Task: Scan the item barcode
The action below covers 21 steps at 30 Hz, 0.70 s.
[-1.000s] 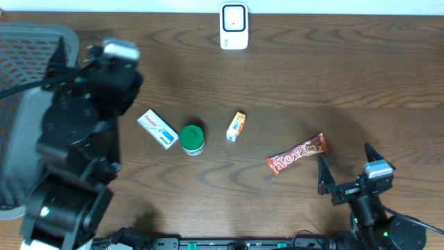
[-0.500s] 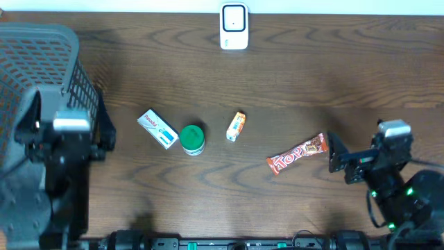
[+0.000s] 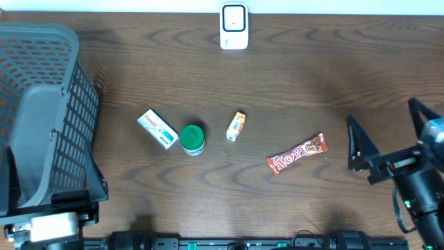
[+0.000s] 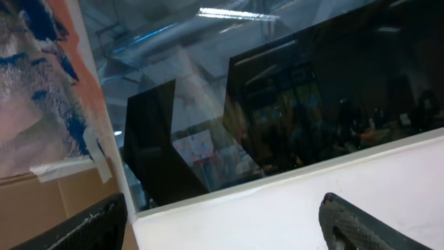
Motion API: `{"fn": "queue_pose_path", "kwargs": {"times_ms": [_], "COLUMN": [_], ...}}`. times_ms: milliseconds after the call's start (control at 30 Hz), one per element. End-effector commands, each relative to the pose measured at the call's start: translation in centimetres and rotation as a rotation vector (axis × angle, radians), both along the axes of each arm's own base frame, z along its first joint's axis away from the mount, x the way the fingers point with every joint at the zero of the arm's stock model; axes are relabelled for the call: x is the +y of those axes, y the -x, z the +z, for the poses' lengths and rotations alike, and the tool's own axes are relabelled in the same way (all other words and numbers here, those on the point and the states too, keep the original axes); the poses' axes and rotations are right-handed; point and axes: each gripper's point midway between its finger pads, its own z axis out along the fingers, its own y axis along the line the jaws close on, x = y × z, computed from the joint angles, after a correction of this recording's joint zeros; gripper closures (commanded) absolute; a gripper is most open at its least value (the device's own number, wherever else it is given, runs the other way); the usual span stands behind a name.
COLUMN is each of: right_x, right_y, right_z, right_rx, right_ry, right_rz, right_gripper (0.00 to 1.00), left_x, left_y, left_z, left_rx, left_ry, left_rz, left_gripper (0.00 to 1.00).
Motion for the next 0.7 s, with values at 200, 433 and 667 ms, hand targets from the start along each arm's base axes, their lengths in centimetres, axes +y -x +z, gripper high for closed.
{"fn": "queue_pose_path", "kwargs": {"times_ms": [200,433,667], "right_x": [2.2,2.0,2.7], "right_y": [0.1,-6.5,-11.1], "right_z": [5.8,8.5,4.3], "right_rx": [-0.223,-0.325,-0.201], "right_ry": [-0.012,-0.056,0.039], "right_rz": [0.138,0.140,0.174], "right_gripper": [0.01,0.01,0.01], "left_x": [0.4,0.2,0.3], "left_y": [-0.6,-0.8,-1.9], "left_z": [-0.1,-0.5,-3.1], "left_rx": [0.011,0.028,0.147], "left_ry": [0.025,0.022,0.025], "left_rz": [0.011,0.002,0.003], "left_gripper": [0.14,0.14,0.14]}}
